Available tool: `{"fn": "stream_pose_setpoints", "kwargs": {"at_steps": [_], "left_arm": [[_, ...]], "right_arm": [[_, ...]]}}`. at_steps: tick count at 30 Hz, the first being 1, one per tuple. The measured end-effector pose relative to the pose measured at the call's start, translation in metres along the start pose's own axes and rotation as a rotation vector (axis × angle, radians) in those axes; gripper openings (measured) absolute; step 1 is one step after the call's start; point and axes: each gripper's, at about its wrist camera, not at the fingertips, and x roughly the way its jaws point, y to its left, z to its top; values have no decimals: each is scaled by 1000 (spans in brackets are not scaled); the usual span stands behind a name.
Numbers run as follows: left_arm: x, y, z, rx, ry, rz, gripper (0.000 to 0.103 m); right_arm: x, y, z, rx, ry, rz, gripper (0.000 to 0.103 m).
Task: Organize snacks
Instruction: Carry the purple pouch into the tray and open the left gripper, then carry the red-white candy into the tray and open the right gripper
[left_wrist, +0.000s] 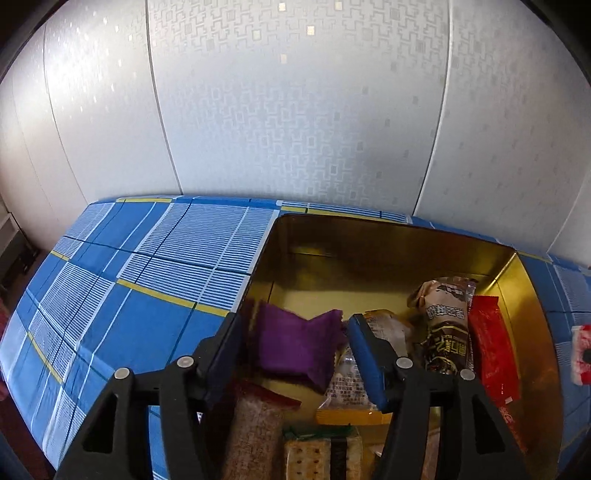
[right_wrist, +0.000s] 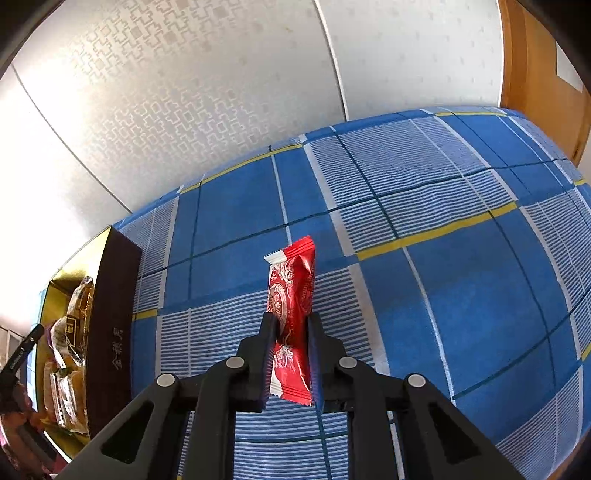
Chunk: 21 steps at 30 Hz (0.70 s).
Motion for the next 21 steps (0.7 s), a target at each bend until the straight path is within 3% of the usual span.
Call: {"fn": "stream_pose_setpoints", "kwargs": {"at_steps": [10,17,21], "left_arm": [[-32,-6,-13,1,-26,-71,73],[-50,-15,-31,49,-29,-94,75],[-55,-21,-45,61,-9,-122,77]], "right_arm": [[2,14,-1,-64,-1,-14,16],[-11,19,3,-22,-42,66,15],[-24,37,2,-24,-66,156,15]]}}
